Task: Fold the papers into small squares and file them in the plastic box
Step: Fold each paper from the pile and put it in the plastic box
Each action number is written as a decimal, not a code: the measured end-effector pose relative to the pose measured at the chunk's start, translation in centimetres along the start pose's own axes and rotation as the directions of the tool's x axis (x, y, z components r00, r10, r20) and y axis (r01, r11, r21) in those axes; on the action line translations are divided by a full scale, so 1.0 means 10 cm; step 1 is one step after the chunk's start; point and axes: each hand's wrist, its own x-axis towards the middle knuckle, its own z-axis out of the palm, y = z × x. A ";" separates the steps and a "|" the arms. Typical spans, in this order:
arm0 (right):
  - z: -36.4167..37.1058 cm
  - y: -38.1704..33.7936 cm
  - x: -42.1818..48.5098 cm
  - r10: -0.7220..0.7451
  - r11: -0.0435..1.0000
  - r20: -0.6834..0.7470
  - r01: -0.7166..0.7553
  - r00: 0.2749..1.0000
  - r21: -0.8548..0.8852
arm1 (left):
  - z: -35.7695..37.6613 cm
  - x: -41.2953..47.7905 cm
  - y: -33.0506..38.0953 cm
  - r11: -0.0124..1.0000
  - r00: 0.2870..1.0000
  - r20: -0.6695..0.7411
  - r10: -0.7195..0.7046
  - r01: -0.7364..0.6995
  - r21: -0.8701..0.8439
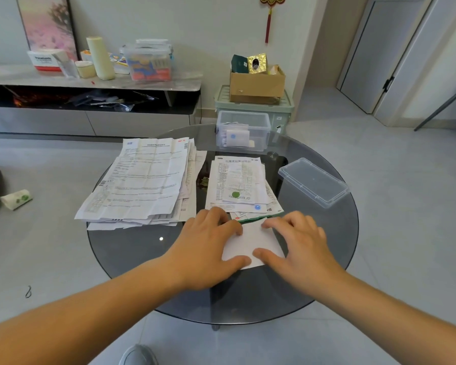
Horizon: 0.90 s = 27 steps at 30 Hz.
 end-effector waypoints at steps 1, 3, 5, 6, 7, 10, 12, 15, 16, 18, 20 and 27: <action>0.00 0.00 -0.01 -0.032 0.999 -0.013 0.032 0.999 0.020 | -0.02 0.01 -0.01 1.000 1.000 0.026 0.000 0.000 0.005; 0.00 -0.01 -0.04 -0.167 0.986 -0.036 0.167 0.985 0.016 | -0.08 0.04 -0.01 1.000 0.997 0.070 -0.010 0.012 -0.020; 0.01 0.00 -0.08 -0.299 0.954 -0.019 0.299 0.954 0.000 | -0.15 0.05 0.00 0.997 0.992 0.121 -0.036 0.043 -0.058; 0.02 -0.01 -0.10 -0.328 0.945 0.011 0.328 0.944 0.000 | -0.18 0.05 0.00 0.995 0.988 0.144 -0.057 0.067 -0.070; 0.02 -0.01 -0.12 -0.338 0.941 0.043 0.338 0.940 -0.001 | -0.19 0.05 0.01 0.994 0.984 0.160 -0.076 0.088 -0.072; -0.01 0.00 -0.16 -0.358 0.933 0.082 0.360 0.930 -0.004 | -0.21 0.05 0.01 0.989 0.981 0.167 -0.099 0.116 -0.097; -0.05 -0.01 -0.17 -0.356 0.933 0.111 0.360 0.928 -0.019 | -0.22 0.04 0.01 0.977 0.981 0.151 -0.119 0.143 -0.158; -0.08 -0.01 -0.18 -0.373 0.922 0.145 0.383 0.917 -0.055 | -0.21 0.02 0.03 0.979 0.987 0.118 -0.113 0.130 -0.154; -0.08 -0.01 -0.19 -0.382 0.917 0.150 0.393 0.912 -0.059 | -0.21 0.01 0.04 0.980 0.988 0.114 -0.108 0.125 -0.157; -0.08 -0.01 -0.19 -0.390 0.914 0.148 0.401 0.909 -0.052 | -0.22 0.01 0.05 0.966 0.988 0.108 -0.112 0.133 -0.220; -0.08 -0.02 -0.19 -0.400 0.910 0.127 0.409 0.908 -0.060 | -0.23 0.03 0.06 0.939 0.986 0.106 -0.129 0.155 -0.307; -0.05 -0.06 -0.22 -0.379 0.922 0.074 0.383 0.922 -0.056 | -0.30 0.08 0.07 0.652 0.913 0.314 -0.260 0.406 -0.641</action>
